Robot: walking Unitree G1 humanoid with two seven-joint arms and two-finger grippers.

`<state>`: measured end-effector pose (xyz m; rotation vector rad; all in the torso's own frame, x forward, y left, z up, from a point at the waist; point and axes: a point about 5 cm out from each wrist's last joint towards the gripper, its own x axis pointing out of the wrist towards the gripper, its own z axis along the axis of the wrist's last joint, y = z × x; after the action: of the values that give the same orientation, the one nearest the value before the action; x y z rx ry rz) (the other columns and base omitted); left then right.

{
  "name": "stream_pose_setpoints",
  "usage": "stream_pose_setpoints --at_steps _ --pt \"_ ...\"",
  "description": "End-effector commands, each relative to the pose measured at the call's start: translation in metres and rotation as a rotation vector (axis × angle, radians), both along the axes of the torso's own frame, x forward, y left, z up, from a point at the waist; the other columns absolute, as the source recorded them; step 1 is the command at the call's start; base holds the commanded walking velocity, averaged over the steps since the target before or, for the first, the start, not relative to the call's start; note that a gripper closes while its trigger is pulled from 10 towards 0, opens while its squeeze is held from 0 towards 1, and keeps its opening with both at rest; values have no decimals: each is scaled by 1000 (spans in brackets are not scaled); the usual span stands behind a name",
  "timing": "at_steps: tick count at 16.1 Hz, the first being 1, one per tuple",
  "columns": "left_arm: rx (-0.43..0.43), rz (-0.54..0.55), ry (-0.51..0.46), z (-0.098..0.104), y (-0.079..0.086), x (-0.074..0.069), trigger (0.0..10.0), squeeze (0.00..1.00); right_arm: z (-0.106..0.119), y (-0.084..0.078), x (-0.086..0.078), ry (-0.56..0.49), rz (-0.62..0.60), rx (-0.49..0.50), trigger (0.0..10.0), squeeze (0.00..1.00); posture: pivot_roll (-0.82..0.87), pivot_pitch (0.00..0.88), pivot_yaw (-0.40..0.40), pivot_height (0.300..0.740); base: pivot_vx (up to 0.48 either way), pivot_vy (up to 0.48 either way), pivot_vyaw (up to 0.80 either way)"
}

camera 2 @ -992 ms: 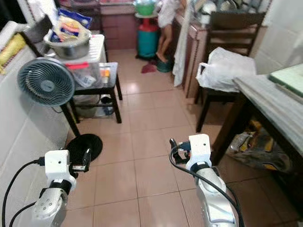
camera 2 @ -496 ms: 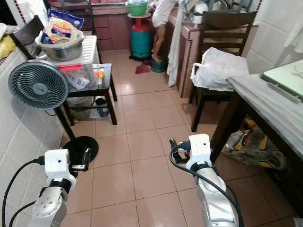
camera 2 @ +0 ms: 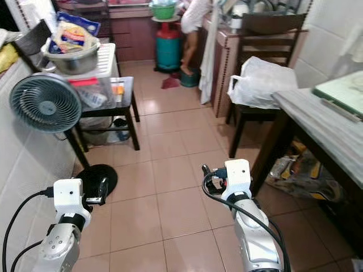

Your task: Setting the table

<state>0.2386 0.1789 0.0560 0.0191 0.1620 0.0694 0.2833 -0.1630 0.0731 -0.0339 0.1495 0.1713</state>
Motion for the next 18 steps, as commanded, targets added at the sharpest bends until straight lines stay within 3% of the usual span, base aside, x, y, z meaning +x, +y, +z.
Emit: stream_pose_setpoints --at_steps 1,4,5,7,12,16,18 --pt "4 4 5 0 1 2 10000 0 0 0 1 0 -1 1 10000 0 -123 0 40 740 0 0 -800" --pt "6 -13 11 -1 1 2 10000 0 -1 1 1 -5 -2 4 10000 0 -130 0 45 740 0 0 -800" --pt "10 -66 18 -2 1 1 10000 0 0 0 1 -10 -3 6 10000 0 -130 0 42 740 0 0 -463" --pt "81 -149 24 2 14 0 10000 0 2 -2 1 -18 9 -5 10000 0 -133 0 35 740 0 0 0" --pt "150 -179 44 5 33 -11 10000 0 3 -7 1 -23 -2 -11 10000 0 -136 0 43 740 0 0 0" --pt "107 -211 31 4 16 -14 10000 0 3 -6 0 -25 -8 0 10000 0 -138 0 46 740 0 0 0" --pt "77 -200 26 4 11 -13 10000 0 3 -6 1 -22 -10 -1 10000 0 -138 0 47 740 0 0 -662"
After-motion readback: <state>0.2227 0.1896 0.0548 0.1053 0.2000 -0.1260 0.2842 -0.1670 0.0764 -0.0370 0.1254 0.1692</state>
